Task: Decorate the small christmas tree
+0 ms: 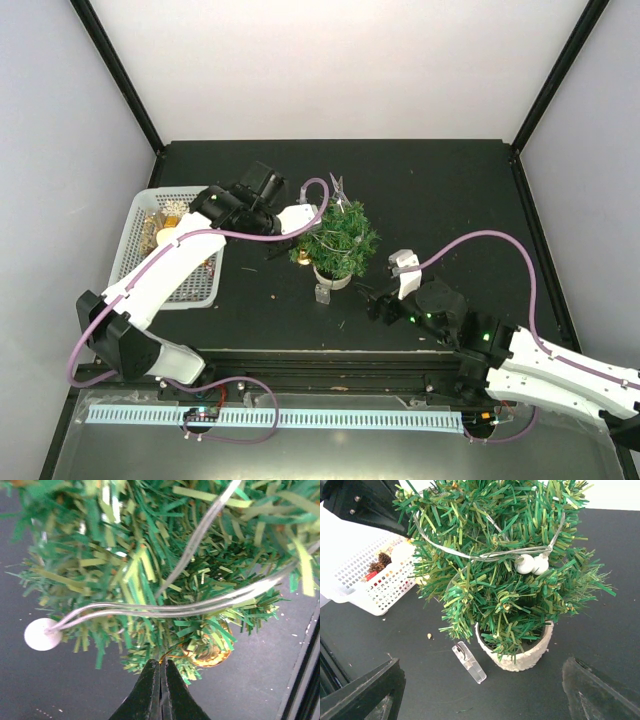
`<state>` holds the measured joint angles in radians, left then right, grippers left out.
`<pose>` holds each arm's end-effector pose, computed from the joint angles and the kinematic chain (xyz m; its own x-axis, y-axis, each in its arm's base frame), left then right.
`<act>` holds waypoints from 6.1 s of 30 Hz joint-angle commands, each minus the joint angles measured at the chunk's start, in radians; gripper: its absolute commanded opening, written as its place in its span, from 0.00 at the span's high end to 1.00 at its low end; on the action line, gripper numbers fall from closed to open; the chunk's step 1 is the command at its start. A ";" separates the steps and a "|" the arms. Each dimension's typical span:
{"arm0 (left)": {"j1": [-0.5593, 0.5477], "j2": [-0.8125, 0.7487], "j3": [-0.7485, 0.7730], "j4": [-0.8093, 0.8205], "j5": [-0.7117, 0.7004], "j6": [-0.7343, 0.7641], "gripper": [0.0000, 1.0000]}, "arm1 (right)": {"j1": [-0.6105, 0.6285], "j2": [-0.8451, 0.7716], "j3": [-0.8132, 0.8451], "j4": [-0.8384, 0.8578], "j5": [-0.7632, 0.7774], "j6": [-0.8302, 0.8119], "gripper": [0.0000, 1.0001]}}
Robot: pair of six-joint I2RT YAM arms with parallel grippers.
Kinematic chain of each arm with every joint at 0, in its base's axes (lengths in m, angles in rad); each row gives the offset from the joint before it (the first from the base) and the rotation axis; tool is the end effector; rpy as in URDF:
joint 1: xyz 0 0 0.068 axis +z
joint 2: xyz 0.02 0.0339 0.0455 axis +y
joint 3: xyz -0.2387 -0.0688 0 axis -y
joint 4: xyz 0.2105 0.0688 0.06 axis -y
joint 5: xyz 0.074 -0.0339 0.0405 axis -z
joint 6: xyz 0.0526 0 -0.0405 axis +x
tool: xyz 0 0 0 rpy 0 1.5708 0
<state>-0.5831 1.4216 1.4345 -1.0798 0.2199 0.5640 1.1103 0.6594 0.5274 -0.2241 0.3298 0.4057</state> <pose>0.2063 -0.1498 0.3025 -0.2835 0.8120 -0.5102 0.9192 0.3817 0.0967 0.0881 0.1393 0.2484 -0.4236 -0.0137 -0.9057 -0.5937 0.7594 0.2662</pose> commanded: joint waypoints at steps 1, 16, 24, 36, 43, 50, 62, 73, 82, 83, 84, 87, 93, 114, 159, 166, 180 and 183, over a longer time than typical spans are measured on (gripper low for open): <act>-0.003 -0.006 0.049 0.034 -0.049 -0.012 0.98 | 0.005 -0.004 -0.020 0.030 0.020 -0.002 0.13; -0.001 0.038 -0.026 0.118 -0.093 -0.018 0.99 | 0.005 -0.012 -0.038 0.034 0.020 0.008 0.13; 0.011 0.056 0.030 0.122 -0.097 -0.025 0.98 | 0.005 -0.013 -0.049 0.039 0.021 0.008 0.13; 0.016 0.041 0.053 0.121 -0.087 -0.030 0.99 | 0.005 -0.002 -0.049 0.046 0.018 0.005 0.13; 0.016 0.044 0.042 0.124 -0.073 -0.035 0.98 | 0.005 0.005 -0.040 0.045 0.017 0.001 0.13; 0.019 0.034 0.082 0.119 -0.072 -0.039 0.98 | 0.004 0.015 -0.031 0.044 0.016 -0.004 0.13; 0.019 0.020 0.060 0.121 -0.019 -0.044 0.98 | 0.005 0.035 -0.027 0.049 0.012 -0.002 0.13; 0.021 0.002 -0.024 0.158 -0.009 -0.046 0.98 | 0.005 0.035 -0.030 0.050 0.013 0.004 0.13; 0.020 -0.030 -0.105 0.187 0.008 -0.053 0.98 | 0.004 0.034 -0.038 0.052 0.012 0.007 0.13; 0.021 -0.029 -0.104 0.187 0.010 -0.056 0.98 | 0.005 0.035 -0.038 0.051 0.012 0.007 0.13; 0.020 -0.030 -0.101 0.189 0.010 -0.058 0.99 | 0.005 0.035 -0.038 0.052 0.012 0.007 0.13; 0.020 -0.031 -0.090 0.196 0.015 -0.065 0.98 | 0.005 0.036 -0.040 0.053 0.011 0.009 0.13; 0.020 -0.016 -0.055 0.178 0.034 -0.069 0.95 | 0.004 0.038 -0.040 0.053 0.010 0.013 0.13; 0.089 -0.125 -0.084 0.138 -0.089 -0.014 0.45 | 0.005 0.048 -0.007 0.015 0.046 0.010 0.11; 1.128 -0.051 -0.520 0.393 0.224 0.077 0.34 | 0.005 0.577 0.039 0.115 -0.186 0.339 0.10; 1.199 -0.058 -0.529 0.343 0.163 0.163 0.28 | 0.005 0.838 0.170 0.159 -0.308 0.257 0.11; 1.234 0.078 -0.504 0.348 0.161 0.171 0.31 | 0.004 0.807 0.164 0.135 -0.328 0.197 0.10; 1.235 0.090 -0.513 0.354 0.160 0.177 0.32 | 0.003 0.787 0.157 0.135 -0.329 0.197 0.10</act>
<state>0.6426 1.4975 0.8970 -0.7143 0.3645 0.7109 1.1110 1.4830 0.6994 -0.0971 0.0147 0.6212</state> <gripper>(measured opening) 0.686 0.895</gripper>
